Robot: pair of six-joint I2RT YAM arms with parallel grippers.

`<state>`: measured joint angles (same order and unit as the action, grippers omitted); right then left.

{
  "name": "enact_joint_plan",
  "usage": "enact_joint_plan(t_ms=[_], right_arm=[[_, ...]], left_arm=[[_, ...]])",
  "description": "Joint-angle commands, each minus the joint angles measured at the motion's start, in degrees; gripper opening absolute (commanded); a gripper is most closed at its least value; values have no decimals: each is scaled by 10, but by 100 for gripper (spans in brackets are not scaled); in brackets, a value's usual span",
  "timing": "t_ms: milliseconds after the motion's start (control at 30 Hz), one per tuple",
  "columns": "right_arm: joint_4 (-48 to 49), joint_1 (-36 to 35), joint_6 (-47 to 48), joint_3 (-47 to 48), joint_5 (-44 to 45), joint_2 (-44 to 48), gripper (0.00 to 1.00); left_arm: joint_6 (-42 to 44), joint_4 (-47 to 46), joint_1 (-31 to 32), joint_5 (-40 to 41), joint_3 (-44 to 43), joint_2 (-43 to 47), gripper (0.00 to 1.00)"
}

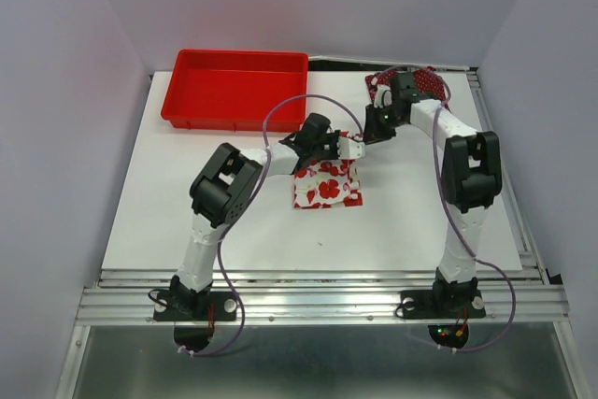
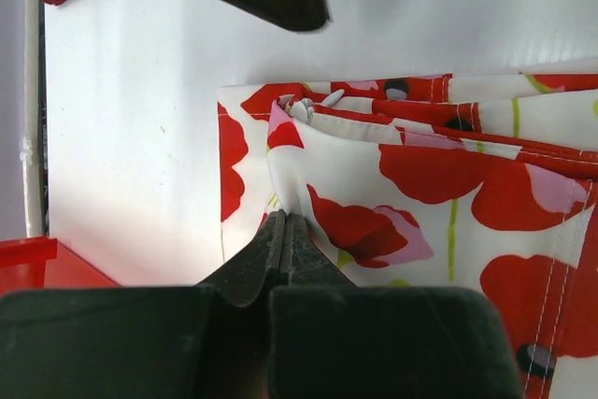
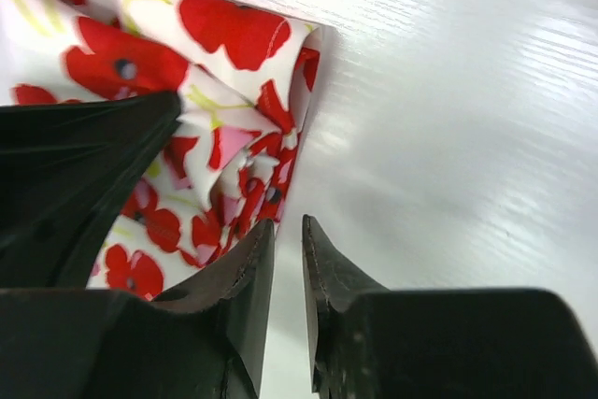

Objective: Fold and stack the skirts
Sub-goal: Fold the skirt

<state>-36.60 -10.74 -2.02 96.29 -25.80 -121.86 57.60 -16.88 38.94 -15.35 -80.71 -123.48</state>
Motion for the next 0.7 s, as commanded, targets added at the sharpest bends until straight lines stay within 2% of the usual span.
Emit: enact_joint_plan(t_ms=[0,100,233,367,667], right_arm=[[0,12,-41,-31,-40,97,25],[48,12,-97,-96,-107,130,29],[133,12,-151,-161,-153,164,31],[151,12,-172,-173,-198,144,30],[224,12,-215,-189,-219,88,30]], left_arm=[[-31,2,5,7,-44,-7,5],[-51,24,4,4,-67,-15,11],[-72,43,3,-4,-88,-25,12],[-86,70,0,-13,-110,-35,11],[-110,105,-4,-24,-144,-48,11]])
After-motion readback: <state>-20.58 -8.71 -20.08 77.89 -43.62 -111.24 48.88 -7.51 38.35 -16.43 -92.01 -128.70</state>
